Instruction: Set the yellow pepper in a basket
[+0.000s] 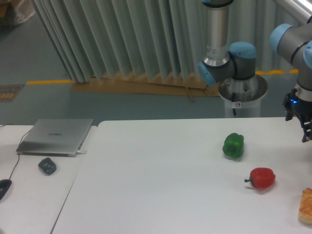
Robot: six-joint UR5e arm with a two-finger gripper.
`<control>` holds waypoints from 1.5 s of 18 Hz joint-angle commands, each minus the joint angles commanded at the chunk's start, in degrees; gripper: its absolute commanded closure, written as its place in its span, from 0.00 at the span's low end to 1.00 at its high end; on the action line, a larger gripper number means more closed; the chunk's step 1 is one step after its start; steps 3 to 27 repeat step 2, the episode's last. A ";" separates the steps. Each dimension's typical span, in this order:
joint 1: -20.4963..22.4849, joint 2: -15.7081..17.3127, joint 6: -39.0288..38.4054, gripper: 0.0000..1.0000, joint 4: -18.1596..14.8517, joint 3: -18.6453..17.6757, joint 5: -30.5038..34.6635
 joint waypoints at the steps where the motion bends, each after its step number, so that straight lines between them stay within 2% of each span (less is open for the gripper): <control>1: 0.00 0.00 0.00 0.00 0.00 0.00 -0.09; 27: 0.00 0.00 0.00 0.00 0.09 0.00 -0.09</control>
